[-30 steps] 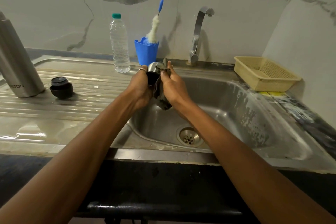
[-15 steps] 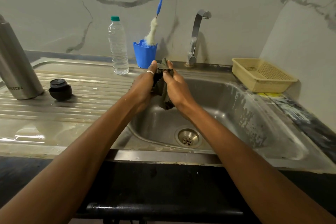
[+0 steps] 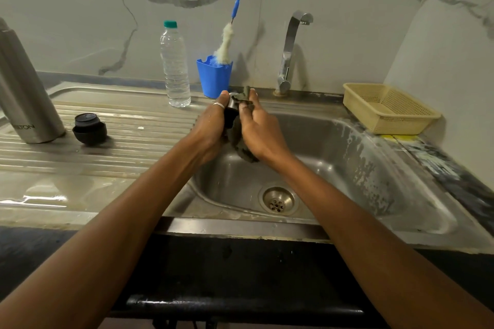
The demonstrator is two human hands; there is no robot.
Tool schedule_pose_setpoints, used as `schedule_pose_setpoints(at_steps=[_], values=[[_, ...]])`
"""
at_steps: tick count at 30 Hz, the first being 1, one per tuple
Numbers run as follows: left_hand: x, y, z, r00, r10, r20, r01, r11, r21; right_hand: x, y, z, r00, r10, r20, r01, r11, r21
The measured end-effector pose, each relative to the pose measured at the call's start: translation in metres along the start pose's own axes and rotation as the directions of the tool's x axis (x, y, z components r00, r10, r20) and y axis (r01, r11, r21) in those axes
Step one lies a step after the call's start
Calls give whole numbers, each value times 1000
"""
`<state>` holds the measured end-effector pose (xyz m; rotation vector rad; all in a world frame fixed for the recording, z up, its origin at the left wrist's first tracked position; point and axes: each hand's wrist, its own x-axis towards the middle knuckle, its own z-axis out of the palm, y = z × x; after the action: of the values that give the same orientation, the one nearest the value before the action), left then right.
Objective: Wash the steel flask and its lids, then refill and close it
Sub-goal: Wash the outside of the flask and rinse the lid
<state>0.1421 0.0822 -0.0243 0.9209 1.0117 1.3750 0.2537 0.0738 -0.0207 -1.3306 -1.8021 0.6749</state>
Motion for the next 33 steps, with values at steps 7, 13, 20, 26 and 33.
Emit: schedule_pose_setpoints(at_steps=[7,13,20,26,33], values=[[2,1,-14,999,-35,-33,33,997,-67,-13,-4,17,962,-217,164,239,962,-130],[-2,-1,-3,998,-52,17,53,998,-15,10,1,3,996,86,-5,-86,996,21],[11,-3,-15,993,-58,-106,52,997,-63,-14,0,13,956,-241,166,274,937,-218],[2,-3,-7,999,-44,4,44,999,13,2,-4,1,998,59,-7,-58,998,24],[6,-6,-12,999,-29,-42,29,1000,11,-23,-12,19,989,-126,83,135,983,-123]])
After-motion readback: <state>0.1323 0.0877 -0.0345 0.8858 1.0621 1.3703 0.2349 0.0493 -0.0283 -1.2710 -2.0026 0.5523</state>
